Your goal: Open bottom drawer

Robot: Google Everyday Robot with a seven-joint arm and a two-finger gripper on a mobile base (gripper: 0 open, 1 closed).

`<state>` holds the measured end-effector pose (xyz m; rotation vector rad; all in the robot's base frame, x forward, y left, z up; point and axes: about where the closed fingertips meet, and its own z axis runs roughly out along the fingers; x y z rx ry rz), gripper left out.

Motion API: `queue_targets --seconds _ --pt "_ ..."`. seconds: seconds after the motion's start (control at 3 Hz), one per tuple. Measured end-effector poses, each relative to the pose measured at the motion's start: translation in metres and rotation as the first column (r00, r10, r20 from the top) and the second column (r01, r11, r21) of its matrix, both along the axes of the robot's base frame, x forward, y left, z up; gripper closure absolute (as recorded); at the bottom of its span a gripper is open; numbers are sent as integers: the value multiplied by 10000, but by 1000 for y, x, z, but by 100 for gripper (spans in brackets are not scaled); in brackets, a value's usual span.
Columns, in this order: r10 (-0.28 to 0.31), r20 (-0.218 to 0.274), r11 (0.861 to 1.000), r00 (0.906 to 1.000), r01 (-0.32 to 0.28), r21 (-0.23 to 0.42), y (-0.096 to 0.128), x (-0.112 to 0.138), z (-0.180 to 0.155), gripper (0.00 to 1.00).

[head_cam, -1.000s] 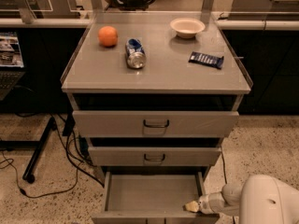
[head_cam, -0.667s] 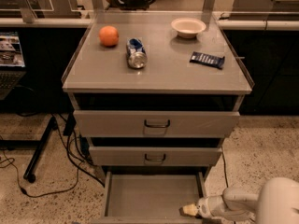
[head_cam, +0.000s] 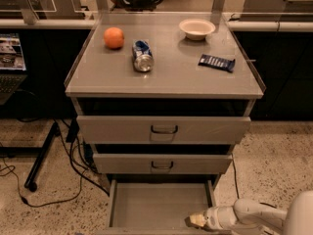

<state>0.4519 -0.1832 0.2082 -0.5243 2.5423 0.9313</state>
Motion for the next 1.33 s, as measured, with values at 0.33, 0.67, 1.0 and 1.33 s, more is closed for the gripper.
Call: queue_targets --seconds 0.33,0.67,1.0,1.33 --pt "0 -2 10000 10000 0 0 0 0 0 58" --pt "1 -3 10000 10000 -1 1 0 0 0 35" --pt "1 -3 10000 10000 -1 1 0 0 0 12" --pt "1 -3 10000 10000 -1 1 0 0 0 0"
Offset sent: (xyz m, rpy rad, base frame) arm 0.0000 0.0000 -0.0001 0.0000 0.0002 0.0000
